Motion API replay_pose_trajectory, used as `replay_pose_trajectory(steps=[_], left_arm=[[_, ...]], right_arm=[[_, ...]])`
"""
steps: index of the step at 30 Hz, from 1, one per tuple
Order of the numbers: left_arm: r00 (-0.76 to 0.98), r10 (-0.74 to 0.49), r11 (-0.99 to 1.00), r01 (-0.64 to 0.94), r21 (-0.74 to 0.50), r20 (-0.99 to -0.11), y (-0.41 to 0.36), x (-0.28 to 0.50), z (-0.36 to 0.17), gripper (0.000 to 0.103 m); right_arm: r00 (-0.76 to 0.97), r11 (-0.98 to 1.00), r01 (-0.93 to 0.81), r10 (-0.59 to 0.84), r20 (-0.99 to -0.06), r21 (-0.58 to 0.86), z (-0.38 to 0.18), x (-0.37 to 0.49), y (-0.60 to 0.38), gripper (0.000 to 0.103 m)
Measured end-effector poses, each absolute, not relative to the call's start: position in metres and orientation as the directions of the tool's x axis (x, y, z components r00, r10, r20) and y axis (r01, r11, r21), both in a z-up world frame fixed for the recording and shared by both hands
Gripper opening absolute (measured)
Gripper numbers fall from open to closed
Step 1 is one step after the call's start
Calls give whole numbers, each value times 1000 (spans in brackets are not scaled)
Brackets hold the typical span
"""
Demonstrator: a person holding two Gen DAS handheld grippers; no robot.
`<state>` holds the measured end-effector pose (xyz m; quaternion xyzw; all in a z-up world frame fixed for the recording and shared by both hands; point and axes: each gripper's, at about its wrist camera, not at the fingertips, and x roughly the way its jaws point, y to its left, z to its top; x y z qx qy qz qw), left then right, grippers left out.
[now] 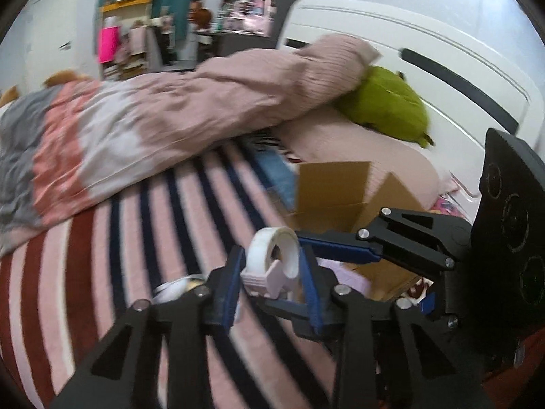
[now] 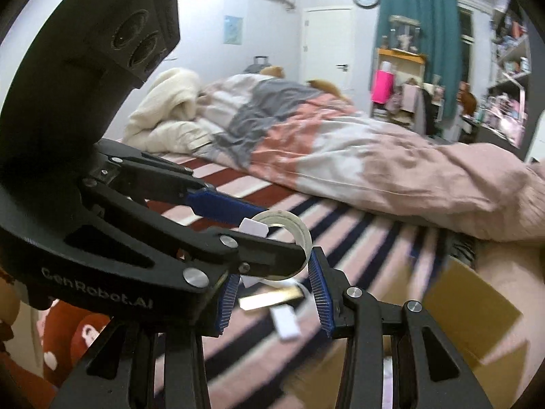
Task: Organize rigid objects
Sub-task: 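Carry the tape roll into the cardboard box and release it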
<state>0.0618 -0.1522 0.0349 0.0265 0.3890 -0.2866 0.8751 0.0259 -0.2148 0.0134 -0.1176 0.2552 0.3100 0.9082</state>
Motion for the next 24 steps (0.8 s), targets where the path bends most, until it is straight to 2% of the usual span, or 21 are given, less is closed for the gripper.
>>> replay_pose_trajectory(steps=[7,14,17,19,21,24], left_arm=[[457,-523,775,607,-178,-719,-224,76,27,27],[395,-539,740,645,-193,-744,-263,87,9,27],[402,-534,744,641,-189,-744,-263,88,7,40],[415,-532,751,634,-185,-738,-257,87,9,51],[429,-529,757,629,-178,-732,-248,86,11,54],[461,-518,774,611,-166,-720,-232,83,17,57]], right_arm=[[727,852,-518,394,-563,-72,14,25,-281,35],[691,889,-454,309,-653,-59,2,38,-324,36],[665,900,-436,304,-682,-24,-2,41,-332,36],[655,908,-418,294,-697,-11,-3,42,-335,47],[665,916,-400,271,-696,-26,-4,39,-335,55],[668,917,-396,259,-697,-39,-1,37,-331,55]])
